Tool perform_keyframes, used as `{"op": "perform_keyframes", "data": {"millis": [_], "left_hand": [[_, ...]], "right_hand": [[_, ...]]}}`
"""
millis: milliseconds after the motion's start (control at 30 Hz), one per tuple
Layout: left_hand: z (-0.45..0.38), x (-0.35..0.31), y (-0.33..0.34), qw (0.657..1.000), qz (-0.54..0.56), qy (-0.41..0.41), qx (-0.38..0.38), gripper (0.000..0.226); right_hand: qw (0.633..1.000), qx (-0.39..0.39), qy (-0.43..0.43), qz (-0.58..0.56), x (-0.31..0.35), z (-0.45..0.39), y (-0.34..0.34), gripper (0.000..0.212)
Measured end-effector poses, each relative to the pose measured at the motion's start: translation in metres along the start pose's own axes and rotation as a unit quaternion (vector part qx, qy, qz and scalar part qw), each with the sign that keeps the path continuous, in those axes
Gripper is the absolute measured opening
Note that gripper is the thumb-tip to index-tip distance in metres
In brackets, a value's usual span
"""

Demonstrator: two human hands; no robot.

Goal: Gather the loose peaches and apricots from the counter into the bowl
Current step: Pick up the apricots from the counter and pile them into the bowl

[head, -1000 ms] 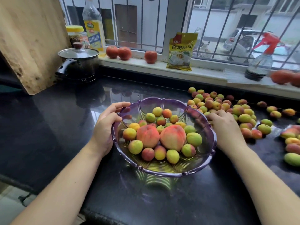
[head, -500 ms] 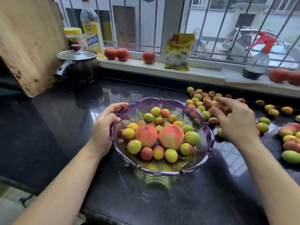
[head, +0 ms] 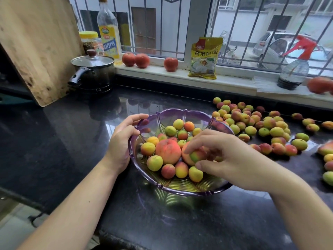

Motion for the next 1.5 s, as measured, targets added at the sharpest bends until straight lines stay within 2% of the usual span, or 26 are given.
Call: {"op": "perform_keyframes", "data": {"millis": [133,300,567,633,700,800,900,1033,1100,1167,1267,1433,1500], "left_hand": [[0.0,-0.001,0.001,1.0,0.005,0.0,-0.001,0.051],[0.001,-0.003,0.002,1.0,0.005,0.002,-0.001,0.053],[0.002,-0.003,0.001,1.0,0.0,0.002,-0.001,0.051],[0.002,-0.004,0.001,1.0,-0.001,0.001,-0.001,0.051],[0.002,-0.004,0.001,1.0,-0.005,0.003,-0.002,0.052],[0.002,-0.004,0.001,1.0,-0.009,0.004,-0.001,0.052],[0.002,-0.004,0.001,1.0,-0.008,0.005,-0.001,0.05],[0.002,-0.004,0.001,1.0,-0.013,0.006,0.0,0.05],[0.002,-0.004,0.001,1.0,-0.014,0.005,0.002,0.051],[0.002,-0.004,0.001,1.0,-0.017,0.004,0.004,0.051],[0.003,-0.006,0.001,1.0,-0.024,0.007,0.005,0.053],[0.007,-0.01,0.004,1.0,-0.028,0.008,-0.005,0.054],[0.008,-0.01,0.005,1.0,-0.029,0.005,-0.01,0.053]], "right_hand": [[0.999,0.033,0.011,-0.009,-0.005,-0.002,0.005,0.023],[0.999,0.015,0.043,0.026,-0.004,0.001,0.002,0.036],[0.984,0.115,0.051,0.126,-0.002,-0.003,0.01,0.045],[0.983,0.125,0.066,0.118,-0.001,-0.003,0.012,0.049],[0.983,0.133,0.084,0.095,0.002,-0.004,0.013,0.042],[0.97,0.188,0.096,0.122,0.008,-0.008,0.016,0.028],[0.953,0.239,0.116,0.146,0.012,-0.014,0.025,0.029],[0.937,0.266,0.101,0.203,0.014,-0.022,0.034,0.038],[0.943,0.247,0.092,0.203,0.015,-0.025,0.035,0.039],[0.956,0.205,0.088,0.193,0.015,-0.027,0.035,0.031],[0.955,0.18,0.083,0.222,0.013,-0.029,0.039,0.022],[0.957,0.143,0.058,0.245,0.019,-0.027,0.043,0.023],[0.964,0.1,0.034,0.244,0.023,-0.021,0.036,0.026]]}}
Point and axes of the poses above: each hand's wrist, its own z-axis away from the middle knuckle, its own y-axis out of the palm, x = y × z, the point moved 4 cm from there along -z, towards the middle knuckle, and after that the axes turned 14 degrees about -z, right-handed, at the moved point
